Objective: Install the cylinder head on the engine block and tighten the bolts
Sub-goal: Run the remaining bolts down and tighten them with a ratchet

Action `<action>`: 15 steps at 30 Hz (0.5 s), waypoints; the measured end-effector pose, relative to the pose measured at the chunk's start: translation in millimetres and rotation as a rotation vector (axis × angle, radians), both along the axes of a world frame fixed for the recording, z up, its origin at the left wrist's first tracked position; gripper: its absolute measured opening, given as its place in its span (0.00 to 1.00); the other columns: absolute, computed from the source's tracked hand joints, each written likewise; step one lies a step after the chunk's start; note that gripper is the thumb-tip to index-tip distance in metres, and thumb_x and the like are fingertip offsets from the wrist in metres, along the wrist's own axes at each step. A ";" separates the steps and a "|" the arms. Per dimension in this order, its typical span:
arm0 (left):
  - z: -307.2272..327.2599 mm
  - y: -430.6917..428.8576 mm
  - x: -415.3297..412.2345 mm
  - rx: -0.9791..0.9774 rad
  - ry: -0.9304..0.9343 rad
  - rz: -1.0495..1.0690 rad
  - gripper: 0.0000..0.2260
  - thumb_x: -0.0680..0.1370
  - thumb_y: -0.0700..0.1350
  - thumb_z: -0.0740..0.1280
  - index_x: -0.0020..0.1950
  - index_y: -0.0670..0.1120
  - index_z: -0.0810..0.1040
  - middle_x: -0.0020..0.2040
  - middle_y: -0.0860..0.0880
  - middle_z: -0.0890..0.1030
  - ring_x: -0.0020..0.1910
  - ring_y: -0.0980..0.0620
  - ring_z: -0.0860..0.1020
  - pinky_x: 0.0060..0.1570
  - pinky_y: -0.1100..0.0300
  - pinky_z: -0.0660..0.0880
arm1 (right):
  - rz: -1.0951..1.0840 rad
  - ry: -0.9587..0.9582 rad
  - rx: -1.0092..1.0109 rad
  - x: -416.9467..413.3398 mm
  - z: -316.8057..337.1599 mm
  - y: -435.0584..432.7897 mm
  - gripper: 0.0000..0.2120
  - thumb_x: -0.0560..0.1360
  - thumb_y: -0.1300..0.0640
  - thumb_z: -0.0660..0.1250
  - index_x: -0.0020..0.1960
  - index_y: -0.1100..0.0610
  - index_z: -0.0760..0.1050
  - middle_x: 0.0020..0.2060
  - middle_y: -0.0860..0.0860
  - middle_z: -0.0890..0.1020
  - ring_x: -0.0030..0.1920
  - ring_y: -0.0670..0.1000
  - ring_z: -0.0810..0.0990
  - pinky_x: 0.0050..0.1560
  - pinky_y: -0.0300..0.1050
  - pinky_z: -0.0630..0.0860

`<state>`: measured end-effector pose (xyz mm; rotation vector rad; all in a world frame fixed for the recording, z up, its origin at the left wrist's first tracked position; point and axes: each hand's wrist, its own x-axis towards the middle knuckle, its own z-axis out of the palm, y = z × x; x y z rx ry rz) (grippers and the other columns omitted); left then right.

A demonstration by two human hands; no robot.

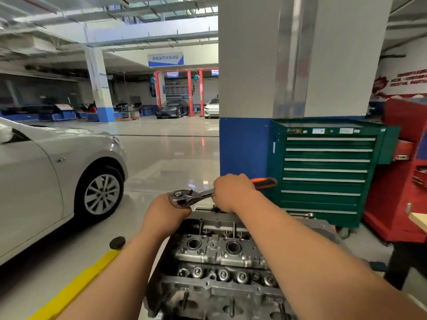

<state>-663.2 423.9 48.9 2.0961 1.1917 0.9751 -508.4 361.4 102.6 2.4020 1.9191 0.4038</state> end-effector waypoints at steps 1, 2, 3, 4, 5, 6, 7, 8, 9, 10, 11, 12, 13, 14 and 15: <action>0.9 -2.2 -0.4 0.003 0.007 0.019 0.17 0.65 0.42 0.70 0.33 0.67 0.77 0.29 0.62 0.79 0.31 0.62 0.77 0.31 0.64 0.70 | -0.013 0.008 0.001 -1.8 0.9 1.3 0.05 0.77 0.57 0.59 0.51 0.54 0.72 0.51 0.53 0.79 0.45 0.55 0.72 0.52 0.51 0.67; 2.0 -3.5 -0.2 0.007 0.021 0.031 0.16 0.65 0.43 0.70 0.33 0.67 0.76 0.29 0.63 0.79 0.31 0.63 0.77 0.30 0.65 0.69 | -0.032 0.026 0.001 -3.0 2.8 3.3 0.06 0.77 0.58 0.59 0.53 0.54 0.72 0.51 0.53 0.78 0.46 0.55 0.72 0.53 0.51 0.66; 1.3 -1.9 -0.1 0.012 0.035 0.034 0.16 0.65 0.43 0.70 0.32 0.67 0.76 0.29 0.64 0.78 0.30 0.65 0.76 0.29 0.65 0.67 | -0.049 0.042 0.000 -3.6 2.8 5.0 0.08 0.77 0.58 0.59 0.54 0.54 0.73 0.51 0.53 0.78 0.47 0.55 0.73 0.54 0.51 0.66; 0.7 0.0 -0.6 0.011 0.039 0.027 0.15 0.65 0.43 0.70 0.32 0.66 0.76 0.28 0.64 0.78 0.29 0.66 0.76 0.29 0.66 0.67 | -0.052 0.043 0.007 -3.5 1.3 6.3 0.07 0.77 0.58 0.59 0.54 0.54 0.73 0.51 0.53 0.78 0.47 0.55 0.73 0.54 0.51 0.65; 1.2 1.7 -1.2 0.004 0.041 0.019 0.14 0.65 0.43 0.70 0.31 0.64 0.77 0.28 0.63 0.78 0.28 0.65 0.75 0.28 0.65 0.67 | -0.044 0.032 0.036 -1.5 -1.6 7.9 0.06 0.77 0.56 0.59 0.52 0.54 0.72 0.50 0.53 0.78 0.46 0.55 0.73 0.53 0.51 0.65; 2.6 2.4 -1.7 -0.008 0.036 0.013 0.12 0.66 0.43 0.70 0.31 0.61 0.78 0.28 0.61 0.79 0.26 0.64 0.75 0.28 0.65 0.68 | -0.030 0.018 0.066 0.7 -3.8 8.5 0.04 0.78 0.54 0.59 0.50 0.53 0.71 0.49 0.52 0.78 0.45 0.54 0.72 0.52 0.51 0.64; 4.1 3.7 -1.5 -0.011 0.028 0.007 0.09 0.67 0.43 0.71 0.32 0.57 0.78 0.27 0.58 0.79 0.26 0.63 0.75 0.28 0.64 0.69 | -0.015 0.013 0.083 3.6 -4.5 8.7 0.05 0.78 0.52 0.59 0.47 0.53 0.70 0.47 0.52 0.78 0.43 0.54 0.71 0.50 0.50 0.63; 6.5 3.6 -0.5 -0.003 0.024 0.005 0.06 0.67 0.43 0.72 0.33 0.53 0.78 0.27 0.55 0.80 0.26 0.61 0.76 0.28 0.63 0.70 | -0.007 0.020 0.087 6.9 -3.5 7.8 0.06 0.78 0.51 0.59 0.45 0.53 0.68 0.44 0.51 0.77 0.42 0.54 0.70 0.49 0.50 0.63; 10.1 2.2 2.1 0.032 0.022 0.016 0.04 0.68 0.44 0.72 0.35 0.51 0.79 0.28 0.54 0.80 0.28 0.60 0.77 0.29 0.62 0.71 | 0.004 0.040 0.093 11.1 -0.8 6.9 0.07 0.78 0.51 0.59 0.44 0.53 0.67 0.42 0.51 0.75 0.41 0.54 0.70 0.48 0.50 0.63; 15.6 -2.1 5.3 0.077 0.009 0.036 0.03 0.69 0.46 0.72 0.37 0.51 0.79 0.30 0.53 0.81 0.31 0.57 0.79 0.31 0.61 0.72 | 0.024 0.059 0.119 16.2 3.2 6.7 0.07 0.78 0.52 0.59 0.44 0.53 0.68 0.40 0.50 0.74 0.41 0.53 0.70 0.47 0.50 0.63; 22.4 -6.0 10.3 0.117 -0.016 0.042 0.03 0.69 0.47 0.72 0.39 0.51 0.79 0.32 0.53 0.81 0.32 0.56 0.80 0.31 0.60 0.74 | 0.038 0.083 0.153 22.1 9.1 6.1 0.06 0.78 0.53 0.59 0.43 0.53 0.68 0.39 0.49 0.73 0.40 0.53 0.71 0.46 0.49 0.63; 28.6 -10.1 16.0 0.118 -0.061 0.021 0.03 0.69 0.47 0.72 0.40 0.51 0.80 0.33 0.53 0.82 0.31 0.54 0.81 0.32 0.59 0.76 | 0.040 0.115 0.182 28.9 15.5 4.4 0.06 0.77 0.53 0.60 0.42 0.54 0.69 0.37 0.48 0.73 0.40 0.53 0.71 0.46 0.48 0.64; 33.9 -14.6 22.6 0.083 -0.125 -0.026 0.03 0.69 0.47 0.73 0.40 0.52 0.80 0.34 0.52 0.83 0.30 0.54 0.82 0.32 0.58 0.78 | 0.033 0.143 0.199 36.0 21.0 0.7 0.06 0.76 0.53 0.60 0.42 0.54 0.71 0.36 0.49 0.73 0.39 0.53 0.72 0.44 0.48 0.65; 37.3 -18.6 28.9 0.036 -0.174 -0.078 0.03 0.69 0.46 0.73 0.40 0.51 0.80 0.35 0.52 0.83 0.30 0.53 0.82 0.33 0.58 0.79 | 0.014 0.149 0.210 43.1 24.7 -5.1 0.05 0.75 0.53 0.61 0.43 0.54 0.73 0.36 0.49 0.73 0.39 0.54 0.73 0.43 0.48 0.66; 37.7 -22.0 34.9 0.009 -0.190 -0.124 0.03 0.69 0.45 0.74 0.39 0.51 0.81 0.34 0.53 0.83 0.31 0.54 0.82 0.34 0.59 0.79 | -0.010 0.126 0.212 48.9 25.8 -12.7 0.05 0.74 0.53 0.61 0.43 0.54 0.73 0.35 0.49 0.73 0.38 0.54 0.74 0.42 0.48 0.67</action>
